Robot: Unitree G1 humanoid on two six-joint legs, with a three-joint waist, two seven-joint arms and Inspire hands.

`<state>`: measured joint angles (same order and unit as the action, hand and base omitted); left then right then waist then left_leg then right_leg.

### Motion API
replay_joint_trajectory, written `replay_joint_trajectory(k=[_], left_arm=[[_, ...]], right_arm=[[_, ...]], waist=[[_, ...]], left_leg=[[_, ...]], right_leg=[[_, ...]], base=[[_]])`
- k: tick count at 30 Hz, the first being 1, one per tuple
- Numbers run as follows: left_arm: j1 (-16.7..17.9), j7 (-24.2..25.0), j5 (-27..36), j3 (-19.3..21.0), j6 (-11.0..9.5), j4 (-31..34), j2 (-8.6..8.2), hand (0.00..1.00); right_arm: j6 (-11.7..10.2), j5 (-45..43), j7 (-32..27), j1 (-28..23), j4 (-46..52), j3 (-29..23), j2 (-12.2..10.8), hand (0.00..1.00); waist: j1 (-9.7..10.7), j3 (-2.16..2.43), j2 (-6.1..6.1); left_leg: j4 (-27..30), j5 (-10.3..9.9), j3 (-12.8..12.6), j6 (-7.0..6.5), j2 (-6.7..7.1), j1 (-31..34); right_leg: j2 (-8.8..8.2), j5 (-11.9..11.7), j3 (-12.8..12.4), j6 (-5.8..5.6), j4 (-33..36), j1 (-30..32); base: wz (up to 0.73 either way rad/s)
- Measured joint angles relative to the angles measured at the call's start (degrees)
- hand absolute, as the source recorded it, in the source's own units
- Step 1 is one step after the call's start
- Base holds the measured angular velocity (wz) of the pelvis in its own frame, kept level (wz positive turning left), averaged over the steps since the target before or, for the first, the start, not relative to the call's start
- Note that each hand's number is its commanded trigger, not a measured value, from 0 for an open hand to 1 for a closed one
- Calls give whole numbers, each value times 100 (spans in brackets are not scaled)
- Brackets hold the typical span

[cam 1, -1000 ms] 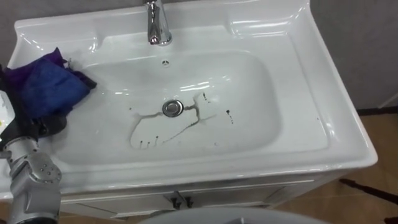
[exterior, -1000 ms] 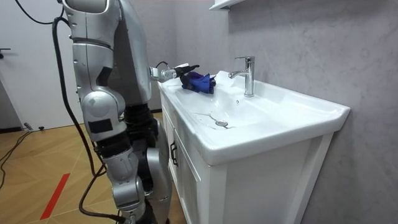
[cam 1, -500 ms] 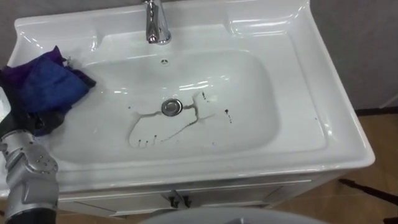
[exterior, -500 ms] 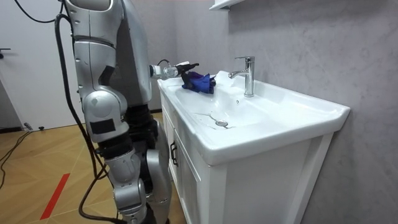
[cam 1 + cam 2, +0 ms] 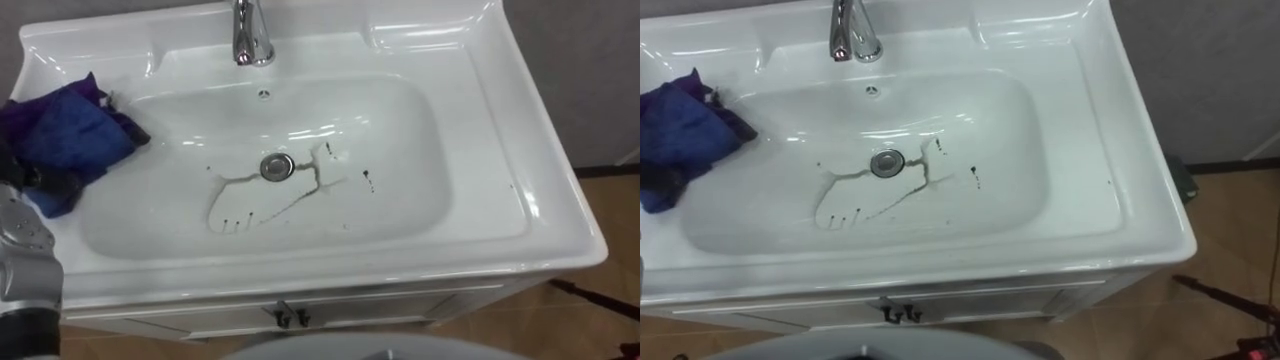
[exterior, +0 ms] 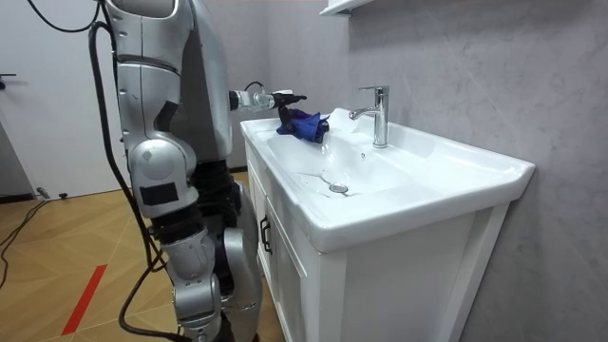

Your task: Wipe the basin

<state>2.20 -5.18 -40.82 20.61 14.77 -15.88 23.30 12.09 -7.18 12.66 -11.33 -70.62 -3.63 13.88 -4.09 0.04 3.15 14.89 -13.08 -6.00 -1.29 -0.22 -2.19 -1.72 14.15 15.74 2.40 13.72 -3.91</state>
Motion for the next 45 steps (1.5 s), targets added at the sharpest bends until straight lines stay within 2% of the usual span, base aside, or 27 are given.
replay_joint_trajectory(k=[2, 3, 4, 6, 7, 10, 12, 16, 24, 27, 33, 38, 42, 45], left_arm=[[-7, 164, 0, -4, 96, -33, 51, 0], [-16, 287, 0, -6, 154, -55, 66, 24], [-21, 424, 0, -7, 192, -103, 67, 36], [-21, 703, -3, -9, 266, -136, 67, 89], [-20, 874, -3, -10, 283, -206, 67, 100], [-16, 1214, -12, -10, 346, -281, 67, 100], [-23, 1227, -187, -2, 349, -239, 104, 100], [-19, 1590, -407, -12, 367, -258, 264, 100], [-239, 2048, -728, -7, 532, -252, 366, 100], [-244, 2206, -731, -7, 533, -252, 435, 100], [-244, 2357, -878, -8, 544, -244, 441, 100], [-190, 2356, -882, 0, 611, -236, 441, 100], [-191, 2320, -884, 1, 588, -224, 440, 100], [-192, 2178, -883, 1, 550, -226, 397, 100]], right_arm=[[9, -16, -21, 1, 0, -3, 1, 0], [9, -18, -60, 0, 7, -14, 5, 0], [9, -18, -91, -3, 8, -32, 14, 0], [19, -11, -133, -21, 15, -110, 21, 0], [52, -13, -145, -45, 53, -118, 37, 0], [47, -14, -167, -128, 198, -146, 59, 0], [52, -15, -166, -126, 205, -169, 61, 0], [56, -21, -194, -42, 264, -168, 135, 0], [171, -64, -203, 82, 437, -169, 212, 0], [171, -64, -204, 115, 440, -169, 212, 0], [168, -71, -207, 104, 438, -174, 225, 0], [158, -107, -213, 30, 415, -183, 225, 0], [132, -138, -199, -13, 391, -187, 225, 0], [61, -140, -197, -6, 390, -156, 223, 0]], waist=[[63, -2, 35], [85, -2, 71], [105, -2, 96], [125, 9, 142], [131, -6, 159], [152, -12, 225], [163, -8, 227], [210, -8, 209], [214, -3, 146], [215, -1, 145], [224, 7, 158], [220, 10, 168], [217, 12, 171], [194, 12, 174]], left_leg=[[30, 0, 24, 0, 6, 12], [55, 0, 7, 0, 5, 29], [57, 0, 4, 0, 3, 43], [57, 0, 0, 0, 0, 44], [55, 0, -15, 0, -2, 40], [56, 0, -35, 0, 0, 40], [56, 0, -37, 0, 1, 28], [35, 1, -42, 0, 0, -35], [51, 0, -66, 0, 3, -39], [62, 0, -83, 0, 2, -57], [67, 0, -90, 0, 0, -80], [58, 0, -85, 0, -1, -140], [62, 0, -21, 0, 3, -130], [65, 0, -168, 0, -21, -128]], right_leg=[[-2, -4, 16, -1, -8, -9], [-4, -4, 9, -1, -8, 0], [-3, -4, 5, -1, -12, 4], [-3, -4, 6, -1, -11, 3], [-3, -5, 0, 0, -10, -5], [-3, -3, -6, 3, -6, 2], [-2, 2, -7, 10, 1, 1], [-16, 11, -16, 15, 31, -20], [-30, 14, -15, 8, 44, -49], [-32, 14, -12, 7, 35, -98], [-29, 15, -10, 7, 29, -99], [-9, 15, -117, 8, 22, -123], [-4, 15, -110, 8, 23, -107], [-3, 15, -123, 9, 45, -88]], base=[[0], [0], [0], [0], [0], [-1], [0], [-4], [0], [0], [-1], [-8], [1], [-1]])
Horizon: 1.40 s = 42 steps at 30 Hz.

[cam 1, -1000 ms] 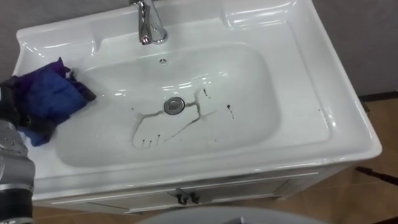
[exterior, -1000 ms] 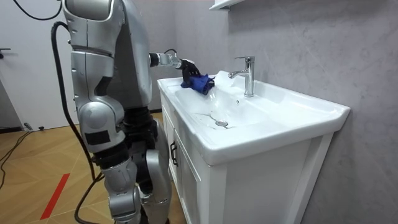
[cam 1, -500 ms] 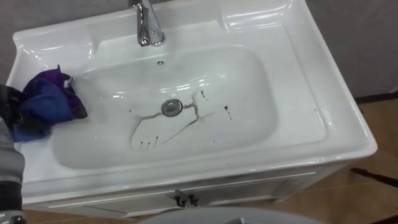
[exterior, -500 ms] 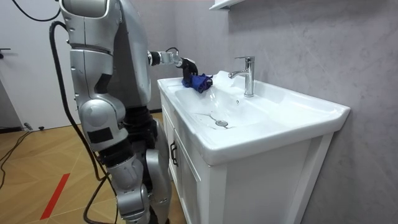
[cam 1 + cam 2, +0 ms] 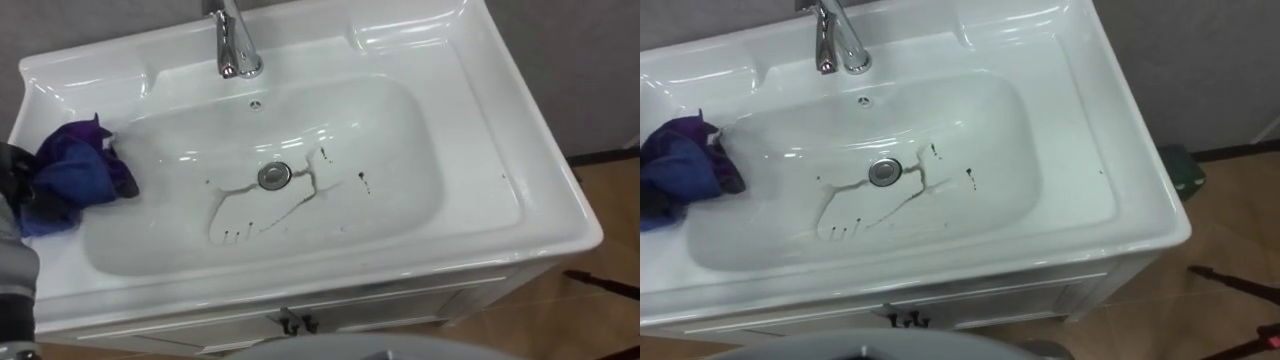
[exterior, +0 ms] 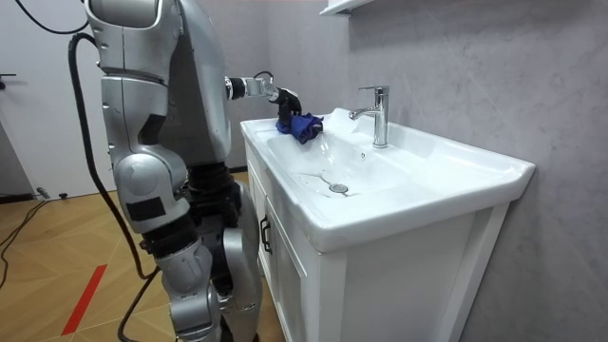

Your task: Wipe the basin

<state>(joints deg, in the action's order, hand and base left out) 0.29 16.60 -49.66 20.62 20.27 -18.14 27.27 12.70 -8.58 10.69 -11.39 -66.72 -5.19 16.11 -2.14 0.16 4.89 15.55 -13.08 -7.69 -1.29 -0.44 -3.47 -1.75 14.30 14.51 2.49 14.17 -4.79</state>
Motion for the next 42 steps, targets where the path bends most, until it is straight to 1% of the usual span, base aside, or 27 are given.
replay_joint_trajectory(k=[3, 5, 7, 9, 10, 11, 13, 14, 16, 17, 19, 24, 26, 29, 32, 33, 35, 39, 42], left_arm=[[1, -153, 3, -39, -62, 1, -29, 100], [0, -323, 3, -63, -105, 23, -102, 100], [21, -566, 1, -63, -105, 161, -259, 100], [27, -656, 6, -63, -103, 349, -312, 100], [28, -760, 6, -64, -104, 521, -388, 100], [28, -802, 7, -69, -106, 594, -423, 100], [29, -975, 3, -170, -109, 790, -536, 100], [29, -1009, 3, -193, -116, 830, -568, 100], [29, -1165, 3, -305, -198, 936, -670, 100], [29, -1205, 3, -333, -225, 955, -684, 100], [28, -1417, 1, -360, -336, 996, -762, 100], [44, -1831, 1, -521, -405, 1125, -796, 100], [94, -1870, -1, -523, -440, 1267, -846, 100], [252, -1876, -3, -536, -447, 1558, -859, 100], [282, -1887, -71, -539, -489, 1593, -860, 100], [282, -1907, -71, -571, -494, 1593, -859, 100], [282, -1948, -71, -698, -505, 1593, -860, 100], [394, -1947, -72, -973, -534, 1592, -862, 100], [523, -1934, -259, -1183, -535, 1589, -862, 100]], right_arm=[[-93, 25, -27, 14, -11, 183, -2, 0], [-141, 25, -82, 15, -46, 234, -17, 0], [-145, 27, -171, 43, -73, 248, -48, 0], [-148, 24, -180, 59, -91, 330, -52, 0], [-146, 25, -177, 74, -93, 358, -52, 0], [-147, 25, -177, 77, -92, 374, -52, 0], [-160, 95, -181, 81, -87, 399, -51, 0], [-179, 123, -182, 80, -84, 399, -51, 0], [-239, 161, -195, 75, -82, 407, -56, 0], [-265, 161, -206, 69, -82, 408, -59, 0], [-304, 155, -268, 44, -86, 408, -83, 0], [-330, 155, -351, -16, -96, 506, -106, 0], [-332, 115, -351, -34, -104, 556, -115, 0], [-339, 75, -336, -39, -89, 570, -129, 0], [-368, 60, -342, -5, -81, 618, -135, 0], [-396, 60, -343, -2, -71, 622, -138, 0], [-394, 68, -354, 4, -49, 623, -147, 0], [-391, 76, -350, 23, -43, 622, -152, 0], [-386, 31, -345, 9, -51, 628, -154, 0]], waist=[[19, -2, -10], [37, -1, -17], [13, 0, -42], [31, 10, -74], [20, 1, -110], [20, 2, -117], [9, -15, -192], [9, -21, -191], [7, -24, -214], [11, -26, -217], [17, -32, -201], [46, -60, -146], [88, -65, -124], [131, -72, -111], [188, -71, -127], [196, -77, -151], [197, -69, -176], [188, -32, -254], [191, -35, -241]], left_leg=[[13, 0, 26, 0, 1, 9], [12, 0, 60, 0, 6, 36], [-4, 0, 101, 0, 11, 42], [-3, 0, 156, 0, 17, 70], [-3, 0, 160, 1, 17, 74], [-1, 1, 163, 1, 15, 74], [16, 0, 163, 1, 13, 76], [17, 0, 161, 1, 13, 75], [29, -2, 154, 3, 12, 74], [29, -3, 153, 3, 12, 72], [29, -4, 147, 3, 11, 61], [-1, -11, 150, 11, 8, 71], [-25, -11, 129, 11, 7, 94], [-29, -9, 65, 10, 4, 104], [-29, -8, 59, 10, 10, 83], [-29, -8, 41, 10, 10, 85], [-30, -8, 27, 10, 10, 87], [-29, -8, -11, 10, 3, 73], [-15, -9, 8, 10, 4, 86]], right_leg=[[-5, -1, 63, 1, -22, -26], [-14, -3, 134, 1, -29, -18], [-10, -4, 148, 0, -31, -15], [-16, -4, 219, -1, -38, -20], [-21, -4, 249, -1, -32, -20], [-21, -4, 258, -1, -31, -23], [-19, -4, 247, 0, -25, -25], [-19, -4, 241, -1, -24, -24], [-12, -7, 206, -4, -28, -23], [-11, -8, 198, -4, -27, -21], [-3, -10, 142, -6, -24, -16], [10, -12, 106, -8, -26, 16], [10, -12, 91, -8, -9, 64], [12, -12, 9, -8, 59, 86], [7, -12, -4, -8, 64, 53], [5, -12, -12, -8, 69, 56], [4, -11, -15, -8, 66, 57], [7, -12, -51, -9, 60, 68], [1, -20, -29, -16, 49, 60]], base=[[8], [16], [10], [16], [16], [7], [0], [-4], [-5], [-6], [-8], [-2], [-4], [-12], [-4], [-4], [-2], [-3], [0]])
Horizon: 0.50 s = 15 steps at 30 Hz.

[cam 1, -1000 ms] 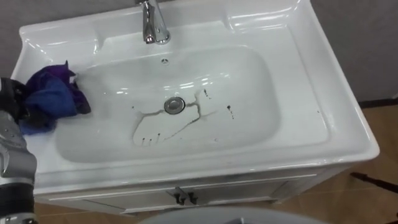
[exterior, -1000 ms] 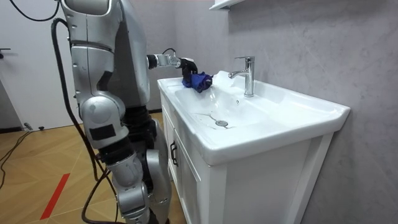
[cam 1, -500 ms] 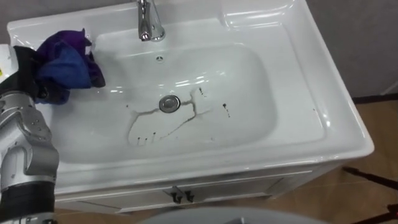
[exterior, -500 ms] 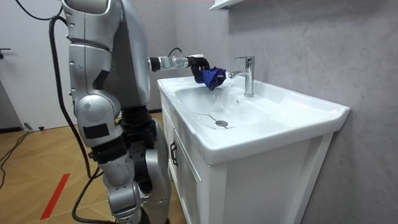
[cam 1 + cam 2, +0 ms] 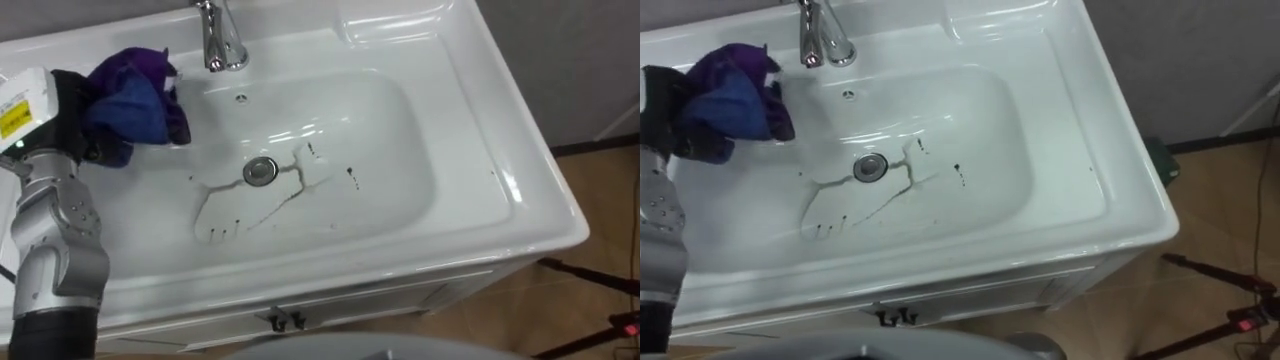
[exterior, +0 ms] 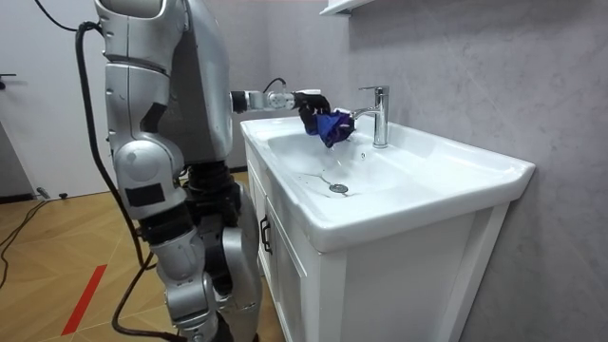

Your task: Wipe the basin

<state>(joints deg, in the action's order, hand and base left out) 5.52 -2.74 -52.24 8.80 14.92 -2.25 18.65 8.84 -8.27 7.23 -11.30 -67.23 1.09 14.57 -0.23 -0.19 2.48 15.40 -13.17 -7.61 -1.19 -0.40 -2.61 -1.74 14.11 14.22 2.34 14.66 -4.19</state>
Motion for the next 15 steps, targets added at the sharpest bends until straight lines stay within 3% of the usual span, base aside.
replay_joint_trajectory(k=[7, 12, 15], left_arm=[[403, 458, -861, -346, 22, -234, -15, 100], [404, 675, -867, -600, 3, -771, -17, 100], [406, 880, -869, -622, 2, -931, -17, 100]], right_arm=[[7, -84, 175, 15, 0, 5, -9, 0], [2, -171, 304, 134, 48, -6, -5, 0], [0, -170, 385, 235, 55, -15, 35, 0]], waist=[[8, -8, 27], [75, -27, 31], [144, 4, 63]], left_leg=[[2, 0, -18, 0, -6, 11], [-14, -5, -31, -2, -12, 26], [-21, -14, -111, -1, -16, 3]], right_leg=[[-7, 4, 50, 2, -2, 12], [-4, 17, 33, 2, 26, 57], [-20, 34, -3, 13, 118, 124]], base=[[2], [0], [-11]])
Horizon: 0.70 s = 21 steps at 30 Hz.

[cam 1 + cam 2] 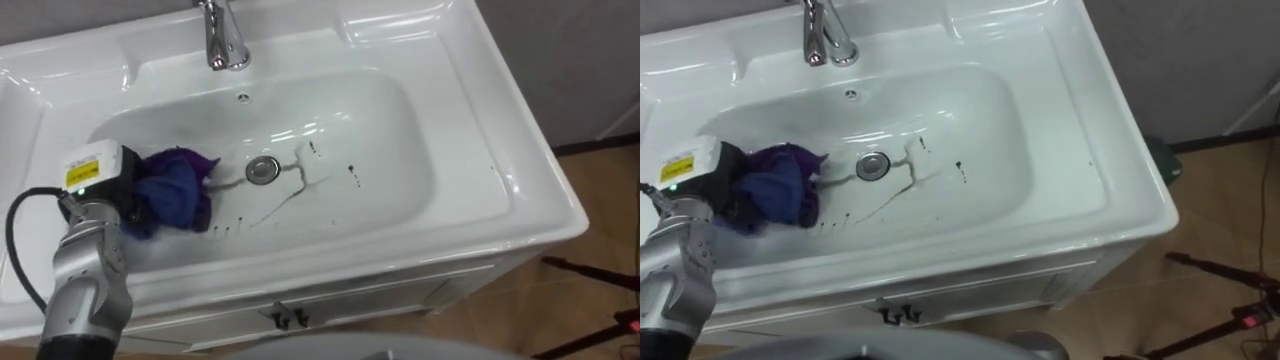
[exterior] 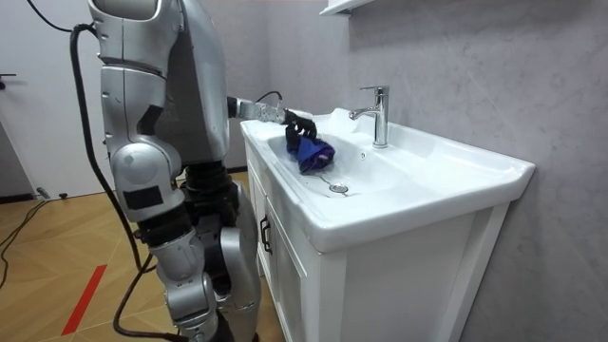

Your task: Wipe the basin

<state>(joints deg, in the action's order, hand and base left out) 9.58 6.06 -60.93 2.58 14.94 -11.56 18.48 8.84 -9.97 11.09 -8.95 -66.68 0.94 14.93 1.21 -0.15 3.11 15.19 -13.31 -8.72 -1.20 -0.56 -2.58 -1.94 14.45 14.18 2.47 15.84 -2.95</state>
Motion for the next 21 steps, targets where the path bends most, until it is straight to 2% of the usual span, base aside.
replay_joint_trajectory(k=[3, 9, 18, 21], left_arm=[[-5, 138, 1, -1, 2, -88, 0, 100], [-116, 142, -65, -10, -2, -555, 1, 100], [-136, 106, -381, -30, -1, -727, 0, 100], [-134, 102, -452, -53, 1, -767, 1, 100]], right_arm=[[0, 0, 17, 0, -4, 0, 22, 0], [91, -239, 48, -2, -150, -12, 89, 0], [140, -555, 47, 19, -223, -200, 118, 0], [219, -609, 11, 66, -250, -231, 120, 0]], waist=[[13, 25, 19], [26, 33, 31], [60, 43, 14], [81, 44, 9]], left_leg=[[31, 1, -63, 1, 8, -56], [18, 12, -98, 14, 20, -116], [24, 32, -117, 44, -6, -122], [18, 36, -190, 50, -20, -138]], right_leg=[[-3, 6, -25, 10, 23, -12], [6, 66, -124, 44, 112, -17], [35, 80, -135, 92, 111, -19], [35, 82, -126, 96, 109, -34]], base=[[-12], [-8], [0], [0]])
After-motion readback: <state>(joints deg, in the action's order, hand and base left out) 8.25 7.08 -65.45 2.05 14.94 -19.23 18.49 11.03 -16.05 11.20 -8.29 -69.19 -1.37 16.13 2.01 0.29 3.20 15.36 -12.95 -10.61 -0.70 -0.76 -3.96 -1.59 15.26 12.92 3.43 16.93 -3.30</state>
